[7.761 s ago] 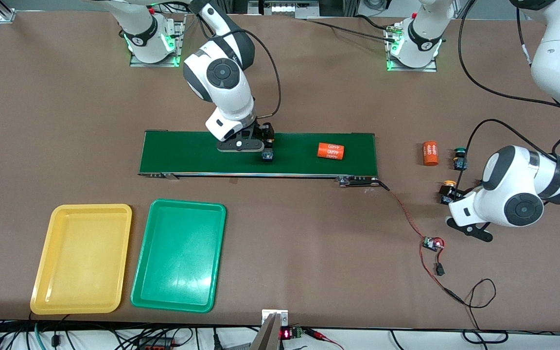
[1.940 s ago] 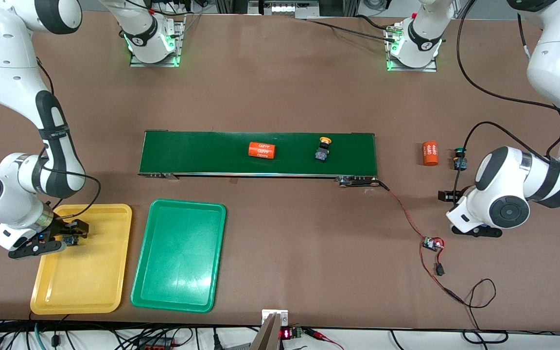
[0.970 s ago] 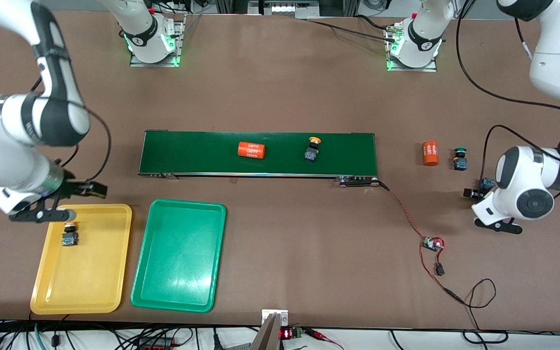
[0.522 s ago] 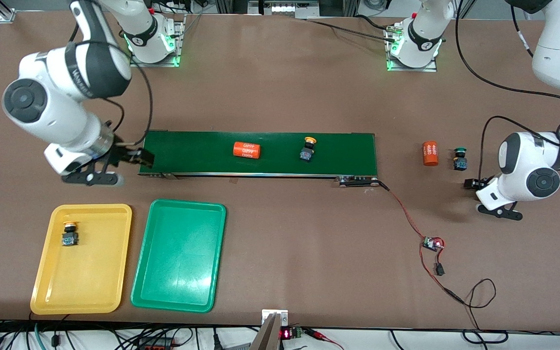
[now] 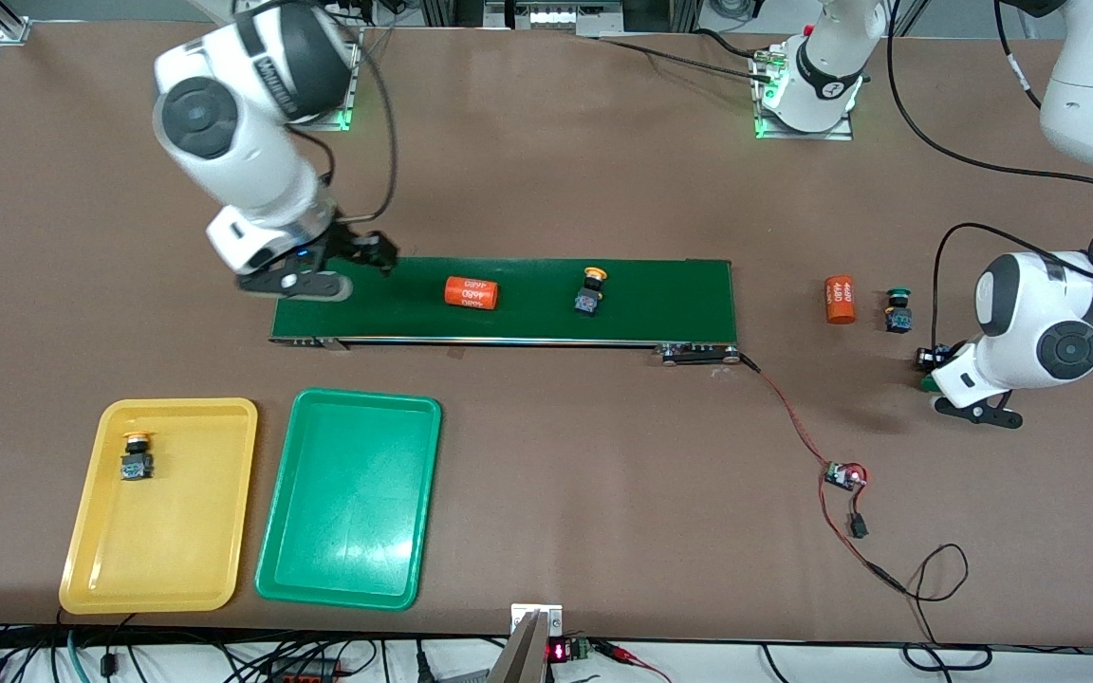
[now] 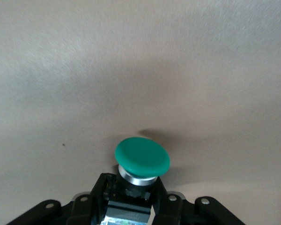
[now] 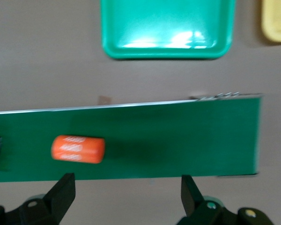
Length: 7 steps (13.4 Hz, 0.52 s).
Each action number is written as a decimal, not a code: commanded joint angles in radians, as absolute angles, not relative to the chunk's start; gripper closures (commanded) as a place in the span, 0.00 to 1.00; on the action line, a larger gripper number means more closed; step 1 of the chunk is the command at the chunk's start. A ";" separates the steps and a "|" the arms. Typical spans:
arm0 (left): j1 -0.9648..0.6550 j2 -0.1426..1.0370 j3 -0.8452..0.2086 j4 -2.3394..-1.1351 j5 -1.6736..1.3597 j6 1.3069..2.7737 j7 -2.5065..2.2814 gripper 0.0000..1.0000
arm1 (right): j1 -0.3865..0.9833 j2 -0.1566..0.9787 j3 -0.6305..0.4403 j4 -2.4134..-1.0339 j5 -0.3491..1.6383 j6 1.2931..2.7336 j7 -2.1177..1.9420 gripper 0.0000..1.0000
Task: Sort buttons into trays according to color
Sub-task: 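Grasp a green-capped button with the left gripper while the right gripper returns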
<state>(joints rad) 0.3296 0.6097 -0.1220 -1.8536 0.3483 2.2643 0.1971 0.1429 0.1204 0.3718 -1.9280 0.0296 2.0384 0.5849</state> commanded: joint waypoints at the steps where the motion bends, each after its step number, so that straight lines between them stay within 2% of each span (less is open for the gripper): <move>1: 0.308 0.537 -0.155 -1.868 0.318 2.212 0.224 0.75 | 0.170 0.118 0.406 -1.986 0.037 2.124 0.693 0.00; 3: 0.296 0.499 -0.230 -1.868 0.310 2.130 0.209 0.74 | 0.208 0.146 0.407 -1.983 0.032 2.143 0.764 0.00; 7: 0.285 0.454 -0.391 -1.859 0.018 1.982 0.123 0.75 | 0.265 0.198 0.405 -1.973 0.015 2.189 0.833 0.00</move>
